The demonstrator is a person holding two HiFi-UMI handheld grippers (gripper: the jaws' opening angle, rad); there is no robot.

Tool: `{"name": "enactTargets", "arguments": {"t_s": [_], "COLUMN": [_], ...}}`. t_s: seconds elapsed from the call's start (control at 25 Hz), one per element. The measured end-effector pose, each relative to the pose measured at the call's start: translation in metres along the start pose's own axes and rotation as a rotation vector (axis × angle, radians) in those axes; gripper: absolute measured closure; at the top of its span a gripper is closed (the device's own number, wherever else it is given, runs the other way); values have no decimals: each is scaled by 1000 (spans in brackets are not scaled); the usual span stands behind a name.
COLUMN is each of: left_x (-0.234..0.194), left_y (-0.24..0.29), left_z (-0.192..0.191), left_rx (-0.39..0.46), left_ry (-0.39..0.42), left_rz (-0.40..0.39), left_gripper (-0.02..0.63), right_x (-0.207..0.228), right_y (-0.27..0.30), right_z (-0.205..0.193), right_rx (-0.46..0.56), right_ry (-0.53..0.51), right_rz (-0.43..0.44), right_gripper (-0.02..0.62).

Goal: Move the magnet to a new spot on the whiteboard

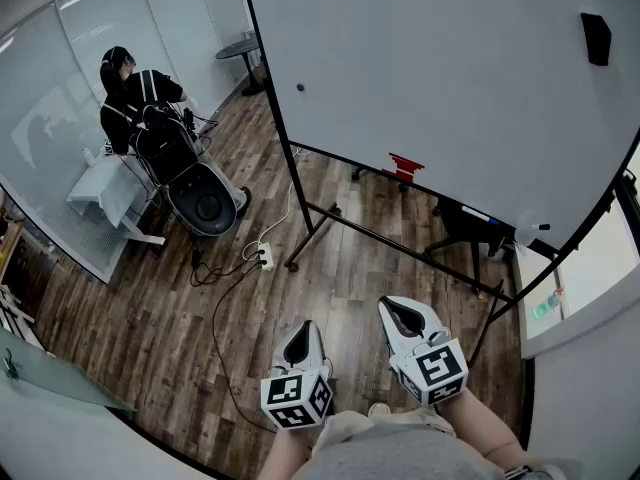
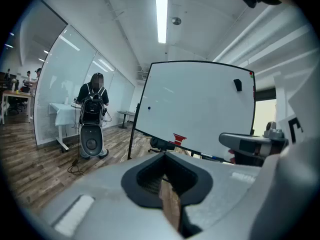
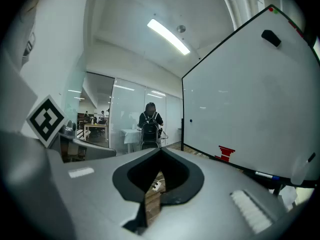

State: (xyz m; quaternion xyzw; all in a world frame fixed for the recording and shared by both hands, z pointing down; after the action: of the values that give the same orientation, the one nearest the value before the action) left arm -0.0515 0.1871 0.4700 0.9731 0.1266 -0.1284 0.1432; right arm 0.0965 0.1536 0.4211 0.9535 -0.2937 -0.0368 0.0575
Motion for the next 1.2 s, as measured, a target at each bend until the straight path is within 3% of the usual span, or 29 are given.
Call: {"name": "enactTargets", "arguments": {"t_s": [0.44, 0.72, 0.88, 1.2], "left_x": [4, 15, 23, 10], "left_y": [-25, -19, -13, 1], "left_z": [-2, 1, 0, 2], "left_rx": [25, 38, 34, 20], "left_ry": [8, 2, 4, -5], "left_rz": [13, 3, -12, 3], "left_gripper": [601, 601, 601, 601], "right_x": [-19, -10, -2, -1], "right_y": [-22, -23, -20, 1], "right_z": [-4, -10, -11, -12], "right_rx": [8, -17, -21, -30], "right_ry": [-4, 27, 9, 27], "right_rz": [25, 33, -3, 16], "right_gripper": [597, 595, 595, 595]}}
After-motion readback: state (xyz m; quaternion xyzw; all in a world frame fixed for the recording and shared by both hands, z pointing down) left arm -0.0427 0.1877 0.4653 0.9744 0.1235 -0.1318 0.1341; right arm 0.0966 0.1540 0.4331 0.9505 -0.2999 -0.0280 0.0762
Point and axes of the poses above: the fingertips, and each gripper's own axes: y forward along the fingers, x to its right, z out of its top, the point moved 2 cm from there along -y, backward along the fingers, and after that the axes turned 7 degrees about -z, right-handed, at the moved point
